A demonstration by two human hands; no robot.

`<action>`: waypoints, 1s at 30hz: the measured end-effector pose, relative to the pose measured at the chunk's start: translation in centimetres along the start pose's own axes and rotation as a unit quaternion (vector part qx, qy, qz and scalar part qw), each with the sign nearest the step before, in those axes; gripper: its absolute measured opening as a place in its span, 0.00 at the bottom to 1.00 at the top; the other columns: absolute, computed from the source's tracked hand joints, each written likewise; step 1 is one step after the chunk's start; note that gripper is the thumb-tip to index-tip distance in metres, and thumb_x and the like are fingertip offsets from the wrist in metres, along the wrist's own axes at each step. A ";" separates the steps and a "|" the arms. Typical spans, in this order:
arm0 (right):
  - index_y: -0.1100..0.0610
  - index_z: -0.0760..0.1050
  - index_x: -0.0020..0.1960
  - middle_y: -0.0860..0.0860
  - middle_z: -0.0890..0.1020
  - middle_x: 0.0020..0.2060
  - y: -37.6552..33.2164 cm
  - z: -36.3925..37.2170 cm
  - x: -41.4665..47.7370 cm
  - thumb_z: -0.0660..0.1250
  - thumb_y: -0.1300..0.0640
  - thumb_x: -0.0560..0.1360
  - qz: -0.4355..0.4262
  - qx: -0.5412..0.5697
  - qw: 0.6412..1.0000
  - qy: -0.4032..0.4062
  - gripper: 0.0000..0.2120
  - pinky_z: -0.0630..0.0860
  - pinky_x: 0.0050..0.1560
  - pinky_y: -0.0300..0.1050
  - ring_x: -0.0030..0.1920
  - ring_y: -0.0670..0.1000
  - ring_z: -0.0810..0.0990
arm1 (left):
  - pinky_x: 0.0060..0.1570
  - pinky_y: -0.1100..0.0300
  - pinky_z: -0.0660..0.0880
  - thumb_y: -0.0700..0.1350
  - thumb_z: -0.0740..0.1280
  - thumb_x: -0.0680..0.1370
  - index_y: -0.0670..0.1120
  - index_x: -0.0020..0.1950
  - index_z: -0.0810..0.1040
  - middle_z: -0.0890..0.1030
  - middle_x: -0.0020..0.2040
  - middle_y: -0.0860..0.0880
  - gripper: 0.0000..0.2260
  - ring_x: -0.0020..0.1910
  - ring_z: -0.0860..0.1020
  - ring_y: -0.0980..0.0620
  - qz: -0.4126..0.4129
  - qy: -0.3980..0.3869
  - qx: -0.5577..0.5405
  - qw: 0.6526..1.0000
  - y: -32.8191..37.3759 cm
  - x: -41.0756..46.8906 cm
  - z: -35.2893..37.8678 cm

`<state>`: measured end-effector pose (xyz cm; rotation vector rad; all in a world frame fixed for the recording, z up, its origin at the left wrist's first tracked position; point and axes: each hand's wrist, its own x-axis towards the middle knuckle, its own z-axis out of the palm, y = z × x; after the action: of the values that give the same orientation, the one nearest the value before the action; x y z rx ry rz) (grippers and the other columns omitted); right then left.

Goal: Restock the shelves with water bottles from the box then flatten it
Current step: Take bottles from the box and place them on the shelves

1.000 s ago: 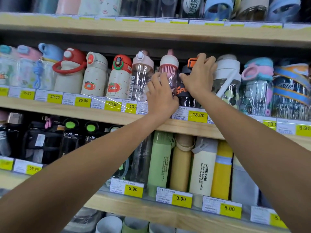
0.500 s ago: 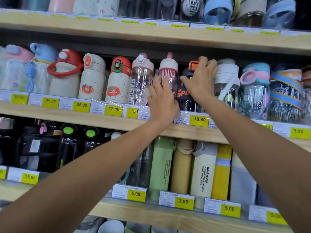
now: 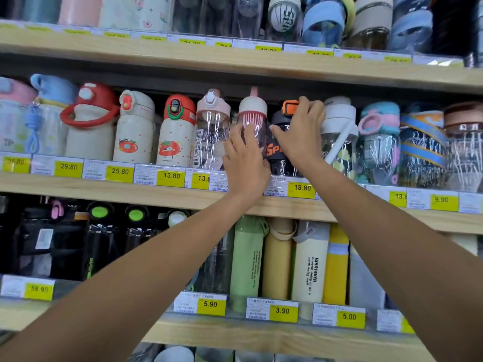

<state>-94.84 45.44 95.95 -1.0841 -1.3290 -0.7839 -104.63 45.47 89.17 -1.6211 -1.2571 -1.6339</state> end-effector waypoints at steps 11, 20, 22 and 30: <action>0.64 0.67 0.66 0.62 0.70 0.62 2.4 -4.3 -1.5 0.60 0.57 0.76 -0.061 -0.040 0.997 0.025 0.21 0.66 0.56 0.52 0.62 0.62 0.67 | 0.66 0.52 0.62 0.36 0.61 0.69 0.36 0.60 0.70 0.69 0.66 0.37 0.19 0.65 0.63 0.42 0.112 0.094 -0.148 0.978 2.6 -1.2 -1.0; 0.66 0.68 0.60 0.65 0.71 0.58 10.2 -9.0 -3.0 0.58 0.58 0.71 -0.010 -0.109 0.993 0.048 0.20 0.64 0.61 0.57 0.58 0.64 0.69 | 0.65 0.51 0.62 0.42 0.64 0.74 0.36 0.70 0.61 0.63 0.69 0.38 0.27 0.66 0.65 0.38 0.096 -0.074 -0.168 0.978 11.3 -2.6 2.0; 0.66 0.66 0.63 0.65 0.69 0.62 12.3 -9.3 -3.3 0.59 0.57 0.72 0.008 -0.103 0.994 0.025 0.22 0.63 0.61 0.56 0.61 0.64 0.67 | 0.64 0.49 0.63 0.47 0.65 0.75 0.37 0.73 0.57 0.60 0.71 0.38 0.31 0.66 0.65 0.36 0.059 -0.086 -0.142 0.984 12.7 -2.5 2.9; 0.64 0.58 0.72 0.62 0.62 0.70 14.8 -8.5 -4.4 0.68 0.49 0.72 0.035 -0.091 0.995 -0.010 0.35 0.57 0.64 0.49 0.67 0.62 0.63 | 0.54 0.47 0.70 0.57 0.67 0.74 0.44 0.74 0.51 0.66 0.67 0.42 0.38 0.62 0.72 0.38 -0.077 -0.126 -0.080 0.986 14.0 -2.2 4.4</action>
<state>-78.69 42.01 89.87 -1.2780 -1.2462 -0.8552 -90.09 42.55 89.95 -1.9190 -1.4386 -1.7002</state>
